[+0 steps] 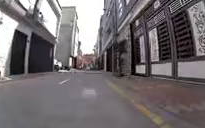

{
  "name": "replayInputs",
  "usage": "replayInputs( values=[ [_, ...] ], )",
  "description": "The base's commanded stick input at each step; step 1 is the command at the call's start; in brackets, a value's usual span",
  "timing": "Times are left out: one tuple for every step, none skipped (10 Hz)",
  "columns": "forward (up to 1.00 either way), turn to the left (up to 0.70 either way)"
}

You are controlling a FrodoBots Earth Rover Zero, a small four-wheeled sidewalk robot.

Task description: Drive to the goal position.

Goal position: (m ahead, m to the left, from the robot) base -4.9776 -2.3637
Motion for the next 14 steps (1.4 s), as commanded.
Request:
replayInputs(
  values=[
    [1.0, 0.0],
    [1.0, 0.0],
    [1.0, 0.0],
    [1.0, 0.16],
    [1.0, 0.4],
    [1.0, 0.4],
    [1.0, 0.4],
    [1.0, 0.4],
    [1.0, 0.0],
    [1.0, 0.0],
    [1.0, 0.0],
    [1.0, 0.0],
    [1.0, 0.0],
    [1.0, 0.0]
  ],
)
